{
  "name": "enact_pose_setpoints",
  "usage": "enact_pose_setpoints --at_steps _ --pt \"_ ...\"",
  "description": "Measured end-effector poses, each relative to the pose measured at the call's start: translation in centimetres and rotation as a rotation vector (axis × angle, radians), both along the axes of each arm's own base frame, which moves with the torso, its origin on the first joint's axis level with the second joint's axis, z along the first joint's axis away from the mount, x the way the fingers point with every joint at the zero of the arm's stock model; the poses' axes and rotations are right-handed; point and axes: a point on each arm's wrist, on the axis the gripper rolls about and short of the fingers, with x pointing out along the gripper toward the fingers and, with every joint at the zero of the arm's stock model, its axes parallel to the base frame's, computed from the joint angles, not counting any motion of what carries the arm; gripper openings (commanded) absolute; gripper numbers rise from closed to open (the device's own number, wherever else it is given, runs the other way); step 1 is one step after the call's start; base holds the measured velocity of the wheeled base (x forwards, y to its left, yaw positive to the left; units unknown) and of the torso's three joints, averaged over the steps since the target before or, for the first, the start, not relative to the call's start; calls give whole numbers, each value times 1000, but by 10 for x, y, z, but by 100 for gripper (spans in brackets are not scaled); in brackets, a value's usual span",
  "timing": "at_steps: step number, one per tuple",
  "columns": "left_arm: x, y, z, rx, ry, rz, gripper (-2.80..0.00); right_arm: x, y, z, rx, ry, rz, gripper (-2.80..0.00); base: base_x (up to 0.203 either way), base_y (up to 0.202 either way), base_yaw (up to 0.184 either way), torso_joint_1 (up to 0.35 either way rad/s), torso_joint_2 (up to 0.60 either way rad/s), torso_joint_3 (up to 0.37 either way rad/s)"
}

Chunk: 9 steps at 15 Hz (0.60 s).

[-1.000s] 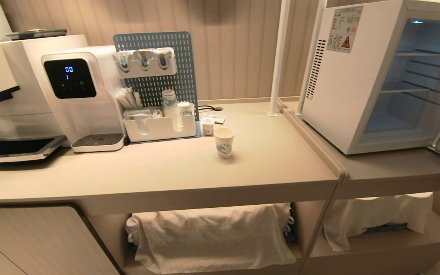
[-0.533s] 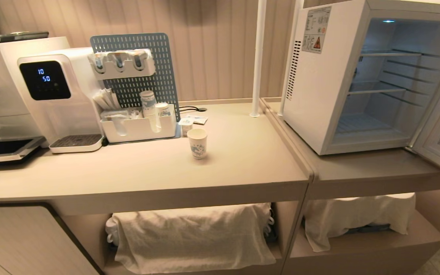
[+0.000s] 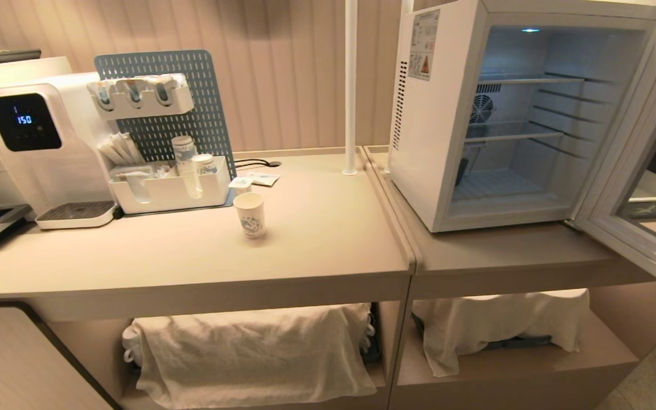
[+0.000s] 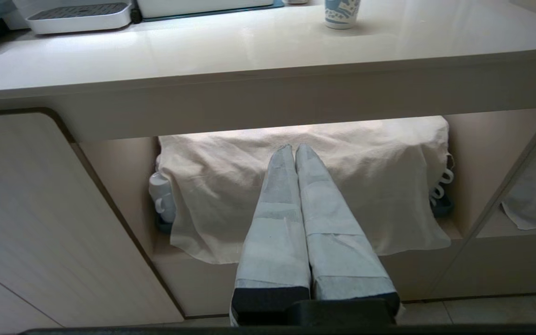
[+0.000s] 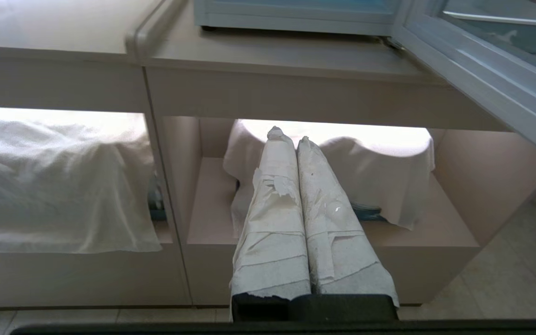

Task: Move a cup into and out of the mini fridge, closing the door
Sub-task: Close the freezer door

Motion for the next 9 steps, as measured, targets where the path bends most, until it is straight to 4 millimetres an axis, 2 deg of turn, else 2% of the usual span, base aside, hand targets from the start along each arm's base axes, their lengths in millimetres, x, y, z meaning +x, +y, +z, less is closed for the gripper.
enact_pose_setpoints --at_steps 9 --pt "0 0 0 1 0 0 -280 0 0 0 0 0 0 -280 0 -195 1 2 1 3"
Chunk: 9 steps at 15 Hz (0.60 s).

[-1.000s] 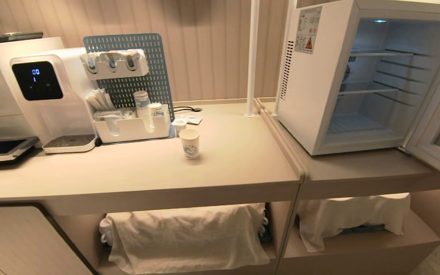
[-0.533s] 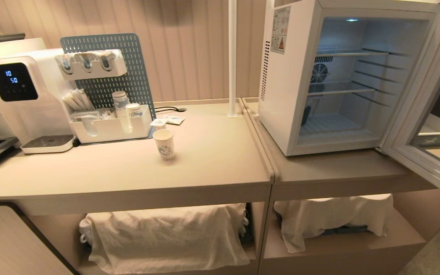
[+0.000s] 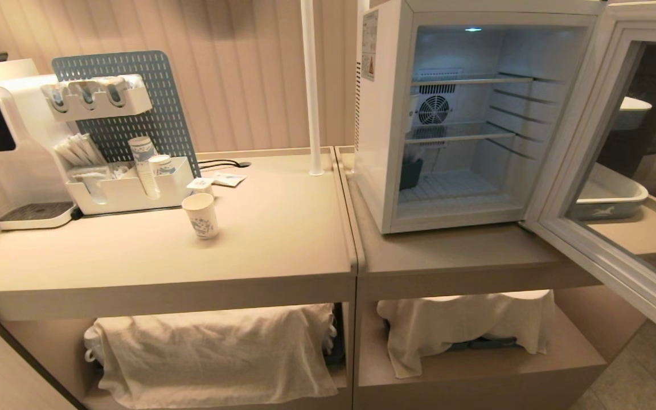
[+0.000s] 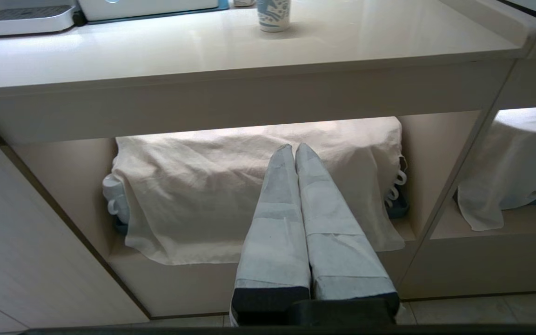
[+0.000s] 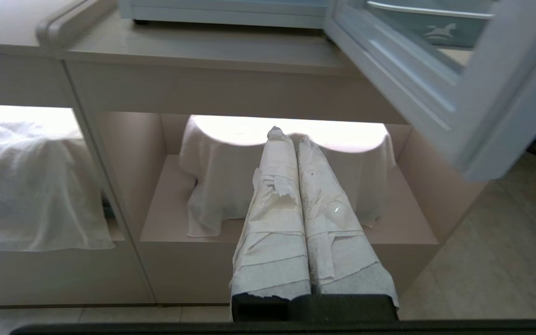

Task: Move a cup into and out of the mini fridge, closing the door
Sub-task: Close the freezer door

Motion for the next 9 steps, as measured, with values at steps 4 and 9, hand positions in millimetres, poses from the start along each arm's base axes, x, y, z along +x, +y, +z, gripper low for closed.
enact_pose_setpoints --at_steps 4,9 --pt "0 0 0 -1 0 1 -280 0 0 0 0 0 0 -280 0 -194 -1 3 3 6" --pt "0 0 0 -8 -2 4 -280 0 0 0 0 -1 -1 -280 0 -109 1 2 2 1"
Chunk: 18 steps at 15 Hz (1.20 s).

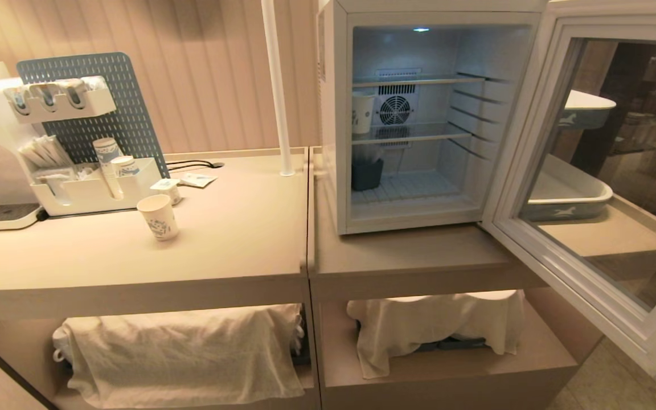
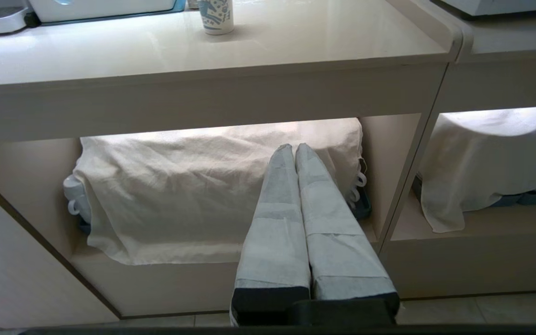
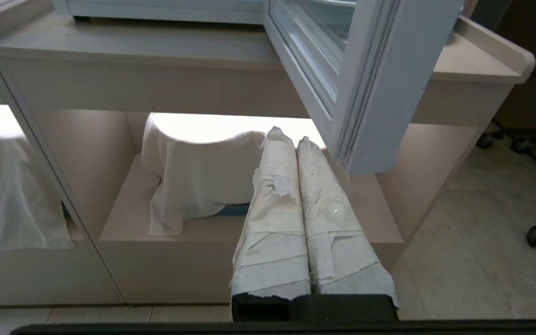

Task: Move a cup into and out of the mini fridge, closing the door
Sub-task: Close the freezer door

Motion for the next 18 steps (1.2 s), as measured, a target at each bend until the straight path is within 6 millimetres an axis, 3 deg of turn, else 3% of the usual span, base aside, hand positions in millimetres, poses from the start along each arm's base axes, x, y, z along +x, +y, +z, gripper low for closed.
enact_pose_setpoints --at_steps 18 --pt "0 0 0 -6 -4 0 -280 -1 0 0 15 51 13 -280 0 0 0 0 0 0"
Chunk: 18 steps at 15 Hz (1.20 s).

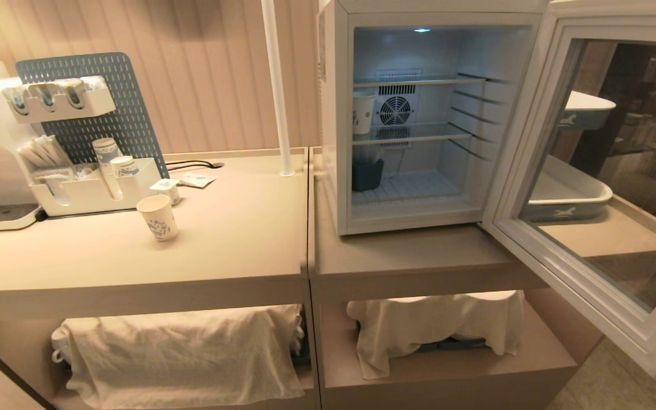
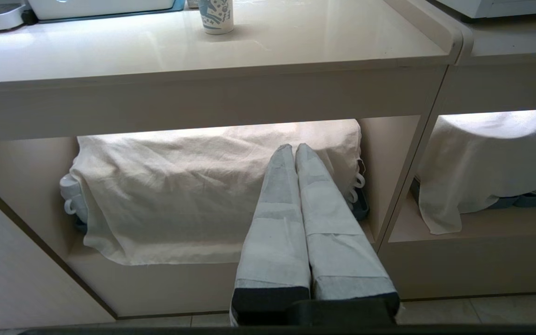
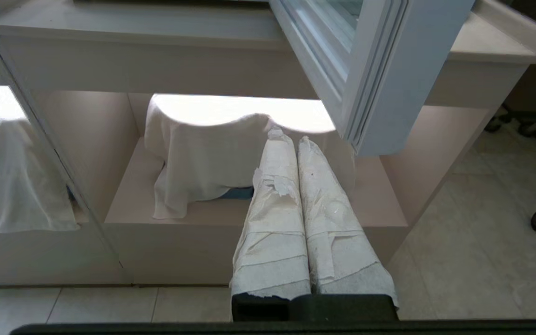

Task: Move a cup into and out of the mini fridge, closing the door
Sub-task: Close the freezer door

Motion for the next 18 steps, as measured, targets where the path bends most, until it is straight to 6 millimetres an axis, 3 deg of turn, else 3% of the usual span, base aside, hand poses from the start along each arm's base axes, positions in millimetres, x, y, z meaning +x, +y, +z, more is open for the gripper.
enact_pose_setpoints --at_steps 5,9,14,18 --pt "0 0 0 -2 0 0 -280 -10 2 47 48 2 82 -280 0 0 0 0 0 0" --pt "0 0 0 -6 0 0 -280 -17 0 94 22 54 1 -280 0 0 0 0 0 0" --pt "0 0 0 -7 0 -1 -280 -1 -3 180 -111 127 -188 -280 0 0 0 0 0 0" --pt "0 0 0 -7 0 -1 -280 15 -6 209 -331 212 -378 -280 0 0 0 0 0 0"
